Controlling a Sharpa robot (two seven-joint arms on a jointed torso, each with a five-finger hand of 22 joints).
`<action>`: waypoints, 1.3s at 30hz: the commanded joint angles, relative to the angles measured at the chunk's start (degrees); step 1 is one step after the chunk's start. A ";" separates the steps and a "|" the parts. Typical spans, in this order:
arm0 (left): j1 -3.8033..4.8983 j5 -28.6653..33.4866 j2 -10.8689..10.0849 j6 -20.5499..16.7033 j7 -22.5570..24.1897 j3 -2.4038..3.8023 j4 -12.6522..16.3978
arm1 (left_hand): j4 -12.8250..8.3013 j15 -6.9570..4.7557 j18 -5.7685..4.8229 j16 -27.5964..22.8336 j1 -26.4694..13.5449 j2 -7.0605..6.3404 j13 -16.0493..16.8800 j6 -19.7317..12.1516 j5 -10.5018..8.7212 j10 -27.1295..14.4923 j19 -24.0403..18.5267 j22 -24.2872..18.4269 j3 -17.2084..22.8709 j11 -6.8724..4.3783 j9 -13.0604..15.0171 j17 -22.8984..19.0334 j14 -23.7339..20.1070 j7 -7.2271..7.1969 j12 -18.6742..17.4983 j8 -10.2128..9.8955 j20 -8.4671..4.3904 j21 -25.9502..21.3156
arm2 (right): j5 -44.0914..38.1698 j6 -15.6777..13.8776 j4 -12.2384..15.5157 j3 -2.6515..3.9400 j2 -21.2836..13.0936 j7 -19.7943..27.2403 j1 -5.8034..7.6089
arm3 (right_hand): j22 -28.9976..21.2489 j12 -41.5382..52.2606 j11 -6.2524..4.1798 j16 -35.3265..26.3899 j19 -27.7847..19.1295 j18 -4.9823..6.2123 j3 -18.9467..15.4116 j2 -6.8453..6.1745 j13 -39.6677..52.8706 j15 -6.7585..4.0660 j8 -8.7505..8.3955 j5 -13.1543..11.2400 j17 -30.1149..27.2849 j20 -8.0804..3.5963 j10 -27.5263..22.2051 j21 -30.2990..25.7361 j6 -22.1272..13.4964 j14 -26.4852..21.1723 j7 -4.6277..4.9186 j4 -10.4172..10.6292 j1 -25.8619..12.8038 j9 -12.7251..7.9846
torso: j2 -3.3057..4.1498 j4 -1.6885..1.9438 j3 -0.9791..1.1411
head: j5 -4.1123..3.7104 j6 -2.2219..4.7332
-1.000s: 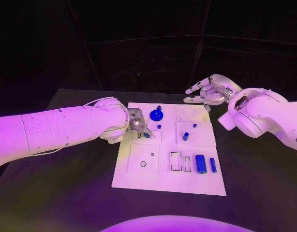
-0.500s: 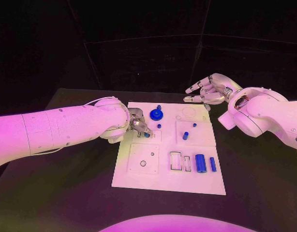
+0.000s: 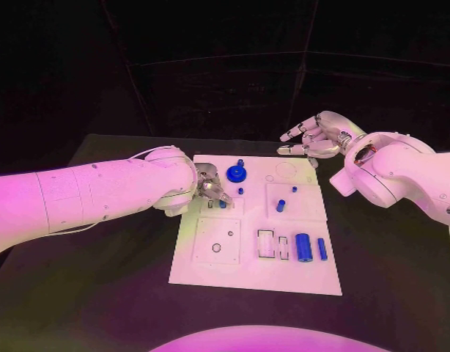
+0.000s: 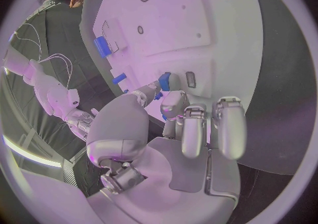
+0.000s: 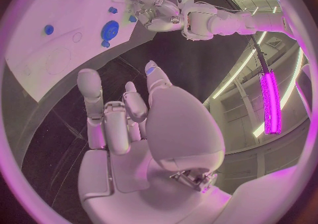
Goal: Assemble the parts on the task board
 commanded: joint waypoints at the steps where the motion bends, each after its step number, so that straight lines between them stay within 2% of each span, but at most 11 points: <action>1: 0.07 -0.20 0.12 0.81 0.07 0.02 -0.08 | 0.45 -0.42 -1.00 0.18 -0.62 0.02 0.10 0.42 -0.22 0.43 1.05 3.54 -1.10 -0.05 -0.23 15.09 5.85 -0.06 0.36 0.31 -0.25 0.14 | 0.12 0.25 0.09 0.03 -0.04 0.38 0.14 | -0.19 -0.29 -0.05 -0.32 -0.38 0.53 -0.33 0.46 -0.12 -0.41 0.25 0.28 1.03 -0.01 -0.34 -0.27 0.34 2.70 -0.11 0.15 -0.12 -0.02 | -0.02 -0.02 0.00 | 0.01 -0.12; 13: 0.07 -0.20 0.21 0.80 0.04 0.02 -0.35 | 1.46 -0.49 -1.03 0.18 -0.82 0.07 0.05 0.66 -0.25 0.51 1.11 3.71 -4.31 -0.14 -0.93 15.09 5.85 -0.17 0.38 0.64 -0.31 0.19 | 0.12 0.25 0.12 0.03 -0.28 0.39 0.14 | -0.47 -0.45 -0.04 -0.44 -0.49 0.57 -0.43 0.42 -0.29 -0.41 0.23 0.33 0.83 -0.02 -0.44 -0.44 0.26 2.66 -0.09 0.19 -0.20 -0.04 | -0.02 0.07 -0.06 | -0.17 -0.08; 18: 0.09 -0.20 -0.36 0.04 0.02 0.09 0.08 | 3.12 -0.61 -1.04 0.18 -1.58 -0.83 0.01 0.76 -0.43 0.59 1.14 3.83 -9.10 -0.25 -1.55 15.09 5.85 -0.34 0.40 1.00 -0.42 0.19 | 0.12 0.23 0.01 0.03 -0.25 0.45 0.14 | -0.68 -0.55 -0.04 -0.53 -0.56 0.60 -0.53 0.40 -0.41 -0.41 0.24 0.35 0.70 -0.02 -0.50 -0.57 0.21 2.63 -0.09 0.25 -0.31 -0.05 | -0.01 0.06 -0.12 | -0.21 -0.03; 21: 0.25 -0.19 -1.00 -0.46 0.04 0.28 0.71 | 4.42 -0.63 -1.03 0.18 -1.31 -0.89 -0.02 0.75 -3.88 0.61 1.15 3.88 -12.57 -0.35 -2.00 15.09 5.85 -0.39 0.40 1.31 -0.52 0.17 | 0.12 0.21 -0.13 0.03 -0.22 0.49 0.14 | -0.88 -0.68 -0.03 -0.61 -0.63 0.63 -0.61 0.40 -0.54 -0.41 0.25 0.34 0.58 -0.02 -0.58 -0.69 0.18 2.61 -0.09 0.30 -0.38 -0.06 | 0.00 0.05 -0.09 | -0.25 0.01; 22: 0.32 -0.15 -1.17 -0.61 0.04 0.41 0.90 | 4.79 -0.68 -1.03 0.18 -1.15 -0.92 -0.05 0.72 -4.39 0.60 1.15 3.86 -13.57 -0.33 -2.13 15.09 5.85 -0.40 0.38 1.40 -0.50 0.14 | 0.12 0.16 -0.19 0.03 -0.21 0.50 0.14 | -0.88 -0.68 -0.03 -0.61 -0.63 0.63 -0.61 0.40 -0.54 -0.41 0.25 0.34 0.58 -0.02 -0.58 -0.69 0.18 2.61 -0.09 0.30 -0.38 -0.06 | 0.00 0.05 -0.09 | -0.25 0.01; 25: 0.55 0.21 -1.63 -1.00 0.05 1.47 1.36 | 5.66 -0.75 -0.97 0.18 -1.14 -1.56 -0.37 0.52 -4.75 0.41 1.02 3.59 -15.95 -0.32 -2.36 15.09 5.85 -0.40 0.10 1.53 -0.56 -0.07 | 0.12 -0.13 -0.43 0.03 -0.14 0.54 0.14 | -1.17 -0.85 -0.02 -0.75 -0.74 0.66 -0.81 0.31 -0.72 -0.41 0.26 0.22 0.38 -0.02 -0.69 -0.90 0.10 2.56 -0.08 0.39 -0.54 -0.08 | 0.05 -0.02 -0.09 | -0.27 0.11; 27: 0.76 0.35 -1.94 -0.87 0.03 2.59 1.54 | 6.18 -0.78 -0.86 0.18 -0.55 -1.45 -1.09 0.10 -4.78 -0.06 0.80 3.11 -17.38 -0.27 -2.54 15.09 5.85 -0.33 -0.58 1.52 -0.61 -0.41 | 0.12 -0.38 -0.61 0.03 -0.09 0.55 0.14 | -1.56 -1.06 -0.01 -0.92 -0.89 0.72 -0.96 0.25 -0.94 -0.40 0.25 0.12 0.12 -0.02 -0.83 -1.14 0.00 2.50 -0.06 0.45 -0.64 -0.10 | 0.02 -0.08 -0.10 | -0.34 0.18; 29: 1.17 0.01 -2.21 0.09 -0.09 3.65 1.41 | 6.19 -0.64 -0.71 0.18 0.79 -0.90 -2.03 -0.52 -4.76 -0.74 0.46 2.40 -18.16 -0.12 -2.76 15.09 5.85 -0.10 -1.47 1.40 -0.58 -0.92 | 0.12 -0.53 -0.78 0.03 -0.05 0.54 0.14 | -1.82 -1.25 0.00 -1.00 -1.01 0.76 -1.03 0.21 -1.13 -0.39 0.24 0.09 0.01 -0.02 -0.96 -1.30 -0.05 2.48 -0.05 0.47 -0.67 -0.11 | -0.01 -0.05 -0.09 | -0.51 0.18; 31: 1.86 -0.56 -2.44 1.40 -0.20 4.36 0.96 | 5.61 -0.29 -0.54 0.18 3.31 0.16 -5.14 -2.49 -4.69 -2.52 0.05 1.56 -18.48 0.41 -3.47 15.09 5.85 0.60 -4.32 0.36 -0.35 -1.54 | 0.12 -0.60 -0.91 0.03 -0.02 0.52 0.14 | -1.84 -1.26 0.00 -1.00 -1.01 0.76 -1.03 0.21 -1.14 -0.39 0.24 0.08 0.01 -0.02 -0.97 -1.31 -0.05 2.48 -0.05 0.47 -0.67 -0.11 | -0.03 0.01 -0.06 | -0.54 0.21; 34: 3.26 -1.10 -2.67 3.39 -0.27 4.99 -0.44 | 5.60 0.28 -0.60 0.18 4.83 1.11 -5.36 -3.83 -4.73 -2.72 0.14 1.82 -19.19 1.06 -4.48 15.09 5.85 1.36 -4.33 -0.87 0.16 -1.44 | 0.12 -0.61 -1.18 0.03 0.02 0.48 0.14 | -1.84 -1.26 0.00 -1.00 -1.01 0.76 -1.03 0.21 -1.14 -0.39 0.24 0.08 0.01 -0.02 -0.97 -1.31 -0.05 2.48 -0.05 0.47 -0.67 -0.11 | 0.02 0.13 -0.02 | -0.56 0.45; 39: 5.06 -1.90 -1.91 8.52 -0.23 5.36 -4.31 | 5.63 0.59 -0.64 0.18 5.82 1.92 -5.05 -4.29 -4.66 -2.53 0.26 2.08 -19.54 1.39 -5.21 15.09 5.85 1.72 -3.83 -1.62 0.49 -1.30 | 0.12 -0.55 -1.91 0.03 0.30 0.45 0.14 | -1.95 -1.33 0.00 -1.02 -1.06 0.77 -1.07 0.22 -1.21 -0.39 0.25 0.10 0.00 -0.02 -1.03 -1.39 -0.08 2.47 -0.05 0.49 -0.69 -0.11 | 0.03 0.20 -0.05 | -0.54 0.72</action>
